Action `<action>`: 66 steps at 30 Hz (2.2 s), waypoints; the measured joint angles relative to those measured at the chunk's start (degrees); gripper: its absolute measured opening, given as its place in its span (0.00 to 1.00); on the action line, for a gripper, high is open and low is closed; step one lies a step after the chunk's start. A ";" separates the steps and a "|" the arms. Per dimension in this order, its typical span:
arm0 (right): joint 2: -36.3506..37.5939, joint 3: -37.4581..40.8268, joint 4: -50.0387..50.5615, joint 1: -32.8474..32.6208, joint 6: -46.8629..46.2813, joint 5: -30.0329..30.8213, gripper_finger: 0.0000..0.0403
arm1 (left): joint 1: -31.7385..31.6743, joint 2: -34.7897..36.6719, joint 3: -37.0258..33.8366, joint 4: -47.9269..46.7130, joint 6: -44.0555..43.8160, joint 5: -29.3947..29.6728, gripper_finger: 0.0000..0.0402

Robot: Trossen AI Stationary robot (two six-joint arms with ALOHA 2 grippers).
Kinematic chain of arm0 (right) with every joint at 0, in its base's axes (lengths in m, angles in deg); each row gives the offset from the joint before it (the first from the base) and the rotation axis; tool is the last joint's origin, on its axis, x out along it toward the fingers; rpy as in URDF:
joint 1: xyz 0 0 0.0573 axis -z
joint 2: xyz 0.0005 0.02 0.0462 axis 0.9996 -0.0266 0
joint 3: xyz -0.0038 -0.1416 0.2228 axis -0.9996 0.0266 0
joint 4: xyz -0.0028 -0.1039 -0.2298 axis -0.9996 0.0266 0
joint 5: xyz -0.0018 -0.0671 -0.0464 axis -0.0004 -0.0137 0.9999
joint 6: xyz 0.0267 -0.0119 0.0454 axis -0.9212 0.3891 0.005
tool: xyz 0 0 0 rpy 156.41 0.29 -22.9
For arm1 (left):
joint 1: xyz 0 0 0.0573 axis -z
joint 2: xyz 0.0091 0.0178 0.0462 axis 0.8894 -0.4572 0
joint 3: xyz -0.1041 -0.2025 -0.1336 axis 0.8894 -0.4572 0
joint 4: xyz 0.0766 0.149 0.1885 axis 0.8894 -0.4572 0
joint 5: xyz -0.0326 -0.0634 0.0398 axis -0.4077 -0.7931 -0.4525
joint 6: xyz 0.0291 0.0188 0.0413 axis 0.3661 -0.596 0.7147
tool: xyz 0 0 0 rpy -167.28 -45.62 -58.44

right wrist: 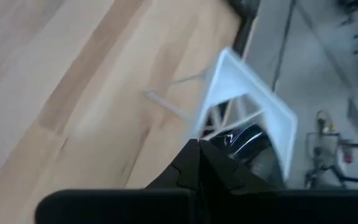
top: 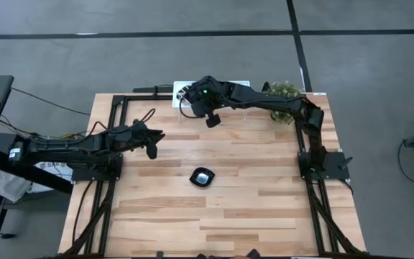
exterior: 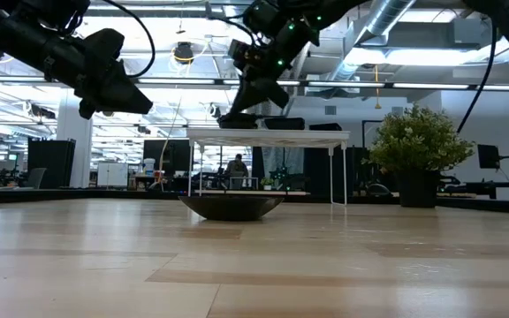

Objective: Pick & Place Mini shaped plates
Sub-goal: Stack the black leaf-shaped plate on top of the black leaf-shaped plate on the shelf

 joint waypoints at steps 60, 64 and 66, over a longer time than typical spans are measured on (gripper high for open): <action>0.39 0.04 1.72 -0.96 2.47 10.75 0.23 | 0.01 0.00 0.05 0.00 0.46 0.04 0.24; 0.39 0.04 1.88 -0.46 2.45 10.52 0.23 | 0.01 0.00 0.04 0.00 0.46 0.04 0.24; 0.42 0.04 2.20 -0.47 2.44 10.26 0.23 | 0.01 0.00 0.05 0.00 0.46 0.04 0.24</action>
